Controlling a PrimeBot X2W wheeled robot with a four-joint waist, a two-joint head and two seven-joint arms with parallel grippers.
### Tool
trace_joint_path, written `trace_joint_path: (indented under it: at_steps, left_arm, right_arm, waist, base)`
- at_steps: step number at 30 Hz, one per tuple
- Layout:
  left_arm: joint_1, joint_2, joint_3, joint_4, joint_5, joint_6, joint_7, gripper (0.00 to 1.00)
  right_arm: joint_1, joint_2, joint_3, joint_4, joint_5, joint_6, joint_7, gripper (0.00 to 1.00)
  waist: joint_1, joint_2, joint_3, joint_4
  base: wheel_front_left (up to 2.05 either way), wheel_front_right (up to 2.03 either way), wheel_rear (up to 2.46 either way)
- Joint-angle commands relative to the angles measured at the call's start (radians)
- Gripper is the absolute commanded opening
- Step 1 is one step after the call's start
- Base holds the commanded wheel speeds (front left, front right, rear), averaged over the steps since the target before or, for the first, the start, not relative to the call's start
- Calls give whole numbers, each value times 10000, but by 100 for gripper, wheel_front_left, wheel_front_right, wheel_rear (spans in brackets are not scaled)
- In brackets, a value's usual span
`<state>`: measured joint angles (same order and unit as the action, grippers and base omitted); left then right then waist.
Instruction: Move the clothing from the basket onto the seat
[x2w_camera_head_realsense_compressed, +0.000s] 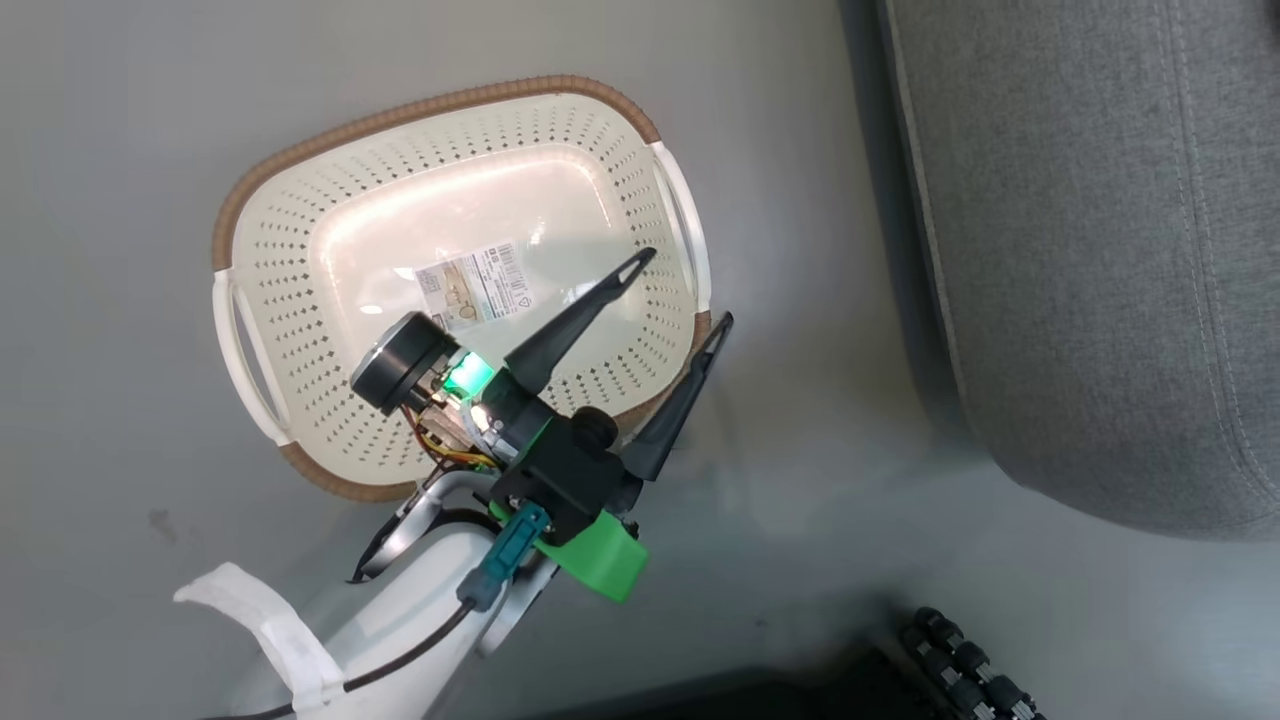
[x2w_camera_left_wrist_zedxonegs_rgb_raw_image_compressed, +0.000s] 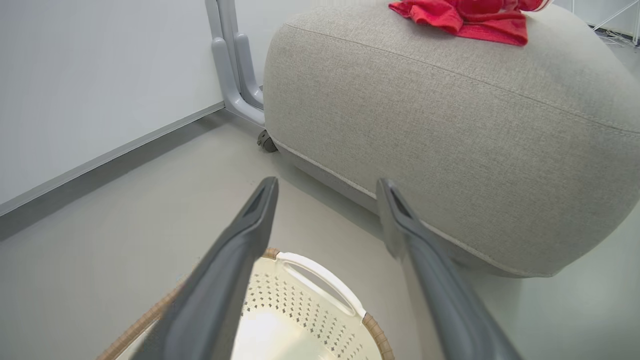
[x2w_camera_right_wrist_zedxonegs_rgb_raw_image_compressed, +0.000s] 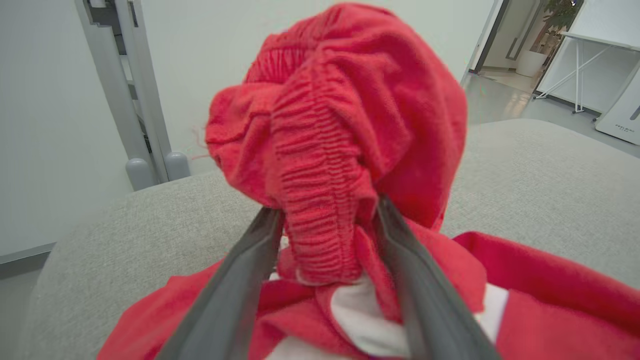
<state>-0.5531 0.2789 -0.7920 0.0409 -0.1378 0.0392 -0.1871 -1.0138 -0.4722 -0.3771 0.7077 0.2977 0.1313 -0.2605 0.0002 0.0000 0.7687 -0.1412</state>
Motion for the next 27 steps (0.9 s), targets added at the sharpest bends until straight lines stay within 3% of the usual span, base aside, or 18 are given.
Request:
trace_joint_path:
  at_steps: [1,9,16,27]
  left_arm:
    - [0,-5,60,65,-68,103,-102,100]
    - [874,-304,865,548,-885,843,-653,100]
    - [2053,-993,2558,460,-1833,1215,-785,100]
    - [4666,-1912,5478,-5,-1442,646,-772,100]
  right_arm:
    - [340,103,24,-327,-154,-11,-58,100]
    - [2587,1360,1188,-1988,-737,-11,-57,100]
    - [4744,2317,2189,-3097,-573,-11,-59,100]
    - [7965,3661,3576,-4726,356,-11,-60,100]
  waist:
    - [-2,0,-345,-59]
    - [-2,0,-2113,-267]
    - [-2,0,-3823,249]
    - [-2,0,-6372,1118]
  base:
    - [0,0,0]
    - [0,0,0]
    - [0,0,0]
    - [0,0,0]
